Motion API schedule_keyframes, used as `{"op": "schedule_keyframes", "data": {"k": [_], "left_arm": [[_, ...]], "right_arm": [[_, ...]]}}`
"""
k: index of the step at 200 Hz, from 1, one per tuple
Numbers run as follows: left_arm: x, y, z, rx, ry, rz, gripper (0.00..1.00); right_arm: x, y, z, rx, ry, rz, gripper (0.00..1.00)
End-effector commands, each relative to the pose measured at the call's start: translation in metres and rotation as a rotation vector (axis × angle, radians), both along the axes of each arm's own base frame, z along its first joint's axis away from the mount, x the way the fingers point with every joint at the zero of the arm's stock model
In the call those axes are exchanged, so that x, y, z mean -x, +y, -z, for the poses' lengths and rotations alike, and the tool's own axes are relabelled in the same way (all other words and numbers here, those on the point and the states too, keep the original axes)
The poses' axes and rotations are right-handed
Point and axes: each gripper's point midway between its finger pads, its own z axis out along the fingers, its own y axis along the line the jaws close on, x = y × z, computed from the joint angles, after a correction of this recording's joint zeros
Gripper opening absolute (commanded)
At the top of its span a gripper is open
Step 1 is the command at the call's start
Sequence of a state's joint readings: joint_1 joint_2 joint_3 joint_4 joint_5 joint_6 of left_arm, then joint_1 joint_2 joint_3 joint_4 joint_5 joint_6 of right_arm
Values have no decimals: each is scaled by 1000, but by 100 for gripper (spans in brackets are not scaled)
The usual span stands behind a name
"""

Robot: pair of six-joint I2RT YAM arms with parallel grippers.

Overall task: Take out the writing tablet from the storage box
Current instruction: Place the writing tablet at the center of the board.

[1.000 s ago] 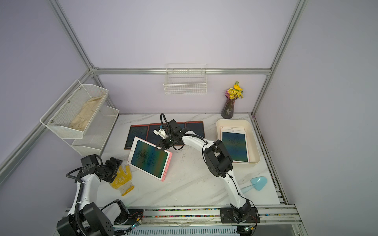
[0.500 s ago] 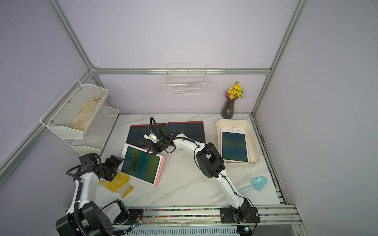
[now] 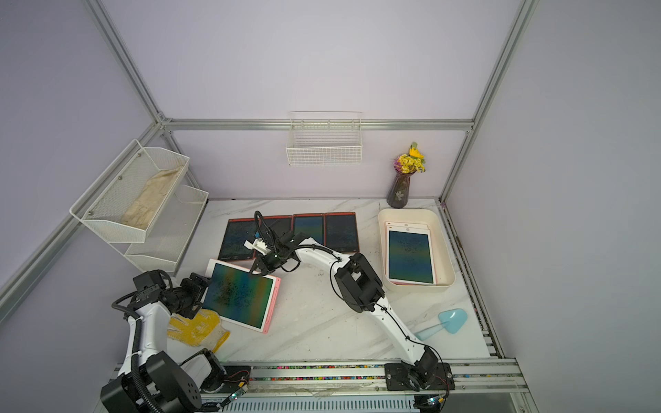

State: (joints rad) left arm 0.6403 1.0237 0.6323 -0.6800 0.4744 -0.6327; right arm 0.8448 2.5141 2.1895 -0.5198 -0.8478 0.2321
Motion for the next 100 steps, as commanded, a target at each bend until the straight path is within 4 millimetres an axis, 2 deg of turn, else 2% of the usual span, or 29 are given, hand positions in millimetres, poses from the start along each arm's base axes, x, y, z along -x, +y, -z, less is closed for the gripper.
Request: {"op": "schedule_keyframes", "data": {"k": [1,69,100], "left_arm": [[-21,8,-42,-48,-115,41,90],[-26,1,-41,-19,-141,90,90],[-26,1,-42,-20,-146,93,90]], "right_arm": [[-7,-1,47,106,-55,28,0],[-21,1,58,117,-59,36,0],[-28,0,67,131,-59,48,5]]}}
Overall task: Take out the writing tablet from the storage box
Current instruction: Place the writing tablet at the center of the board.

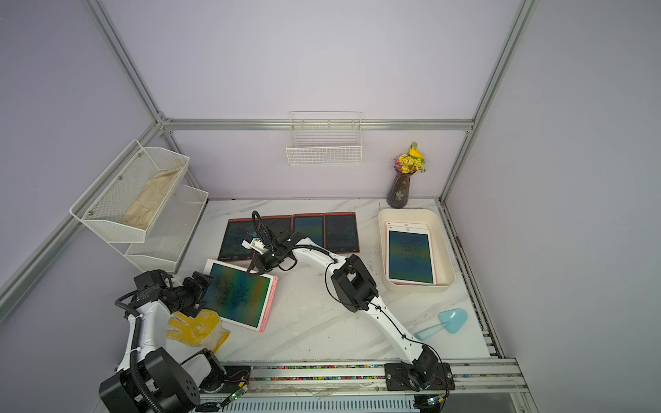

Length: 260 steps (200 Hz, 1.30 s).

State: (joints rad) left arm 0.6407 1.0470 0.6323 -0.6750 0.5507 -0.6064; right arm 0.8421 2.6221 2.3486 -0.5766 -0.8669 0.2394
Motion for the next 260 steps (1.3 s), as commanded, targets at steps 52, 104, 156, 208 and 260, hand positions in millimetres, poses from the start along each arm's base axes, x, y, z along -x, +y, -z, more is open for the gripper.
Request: {"op": "schedule_keyframes", "data": {"k": [52,104,156,208,260], "left_arm": [[-23,9,-40,-56,-133,45,90],[-26,8,-38,-44,-139,53,90],[-26,9,-37,-40,-137,51,90],[-26,11,-36,-49,-132,46,90],[-26,9,-37,-49,-139,54,91]], "right_arm": [[-28,-6,65,137,-73,77,18],[-37,-3,67,135,-68,106,34],[-38,-3,72,136,-59,106,39],[-70,-8,31,146,-187,228,41],[-80,-42,-28,167,-254,379,40]]}}
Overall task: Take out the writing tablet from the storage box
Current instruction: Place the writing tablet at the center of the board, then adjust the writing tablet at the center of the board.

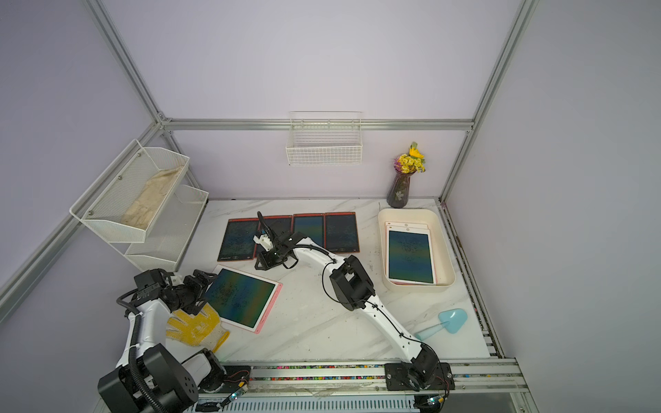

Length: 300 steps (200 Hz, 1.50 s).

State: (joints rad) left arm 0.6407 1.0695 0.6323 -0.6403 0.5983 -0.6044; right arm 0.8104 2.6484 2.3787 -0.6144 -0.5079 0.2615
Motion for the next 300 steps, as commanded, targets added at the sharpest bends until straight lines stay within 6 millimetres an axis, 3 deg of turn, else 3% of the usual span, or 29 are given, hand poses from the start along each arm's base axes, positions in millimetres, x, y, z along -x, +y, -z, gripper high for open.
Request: {"op": "schedule_keyframes", "data": {"k": [1,24,40,97,150,216,300], "left_arm": [[-19,12,-34,-73,-104,27,91],[-21,7,-33,-64,-105,45,91],[-22,1,-31,-63,-99,67,91],[-27,-23,-27,-64,-83,156,90],[-24,-40,-15,-75,-33,194,90],[-22,-46,-2,-88,-6,194,90],[-23,-43,-2,-101,-7,186,90]], "right_arm": [[-11,-17,-67,-36,-107,89,40],[4,-33,-94,-118,-83,165,40],[18,-47,-101,-139,-58,192,38],[68,-75,-84,-155,77,302,37],[105,-77,-54,-157,179,316,36],[131,-73,-29,-163,283,357,40],[137,-59,-6,-161,343,367,42]]}}
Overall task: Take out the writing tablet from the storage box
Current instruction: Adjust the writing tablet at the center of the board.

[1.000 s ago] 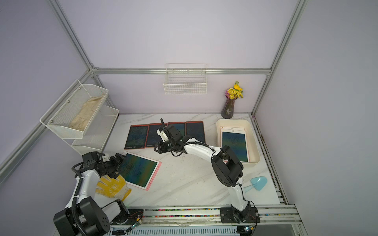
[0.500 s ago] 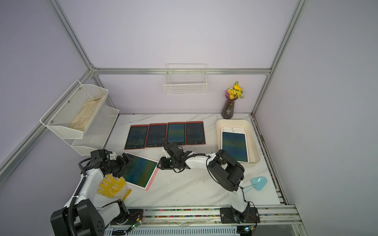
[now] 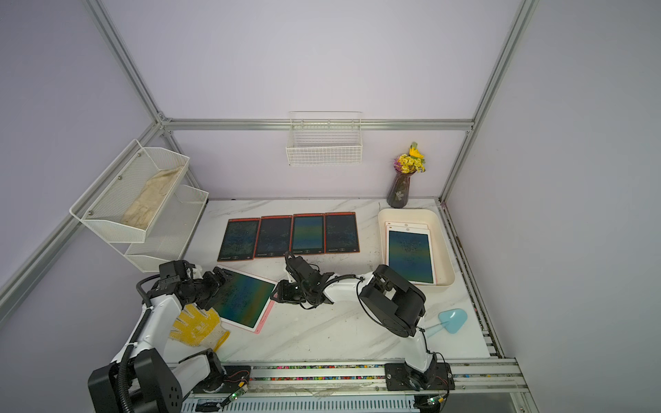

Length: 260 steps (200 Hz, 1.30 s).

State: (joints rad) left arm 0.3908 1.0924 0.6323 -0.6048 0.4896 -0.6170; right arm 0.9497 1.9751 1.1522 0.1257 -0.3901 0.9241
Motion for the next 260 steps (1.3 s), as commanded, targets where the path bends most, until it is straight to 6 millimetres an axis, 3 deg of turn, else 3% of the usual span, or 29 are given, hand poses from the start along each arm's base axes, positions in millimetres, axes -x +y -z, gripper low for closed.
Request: {"op": "schedule_keyframes", "data": {"k": [1,74,120,177,260], "left_arm": [[-10,3,-11,-15,-48,0,90],[-13,3,-8,-12,-41,1,90],[-12,5,-5,-18,-31,-7,90],[-14,9,-1,-31,-15,-12,90],[-12,20,21,-82,57,-44,90]], "right_arm": [[-3,12,5,-29,13,4,42],[0,10,18,-11,36,4,42],[-8,28,29,-27,47,-15,42],[-32,39,46,-29,34,-10,42],[-69,39,44,-44,8,19,42]]}}
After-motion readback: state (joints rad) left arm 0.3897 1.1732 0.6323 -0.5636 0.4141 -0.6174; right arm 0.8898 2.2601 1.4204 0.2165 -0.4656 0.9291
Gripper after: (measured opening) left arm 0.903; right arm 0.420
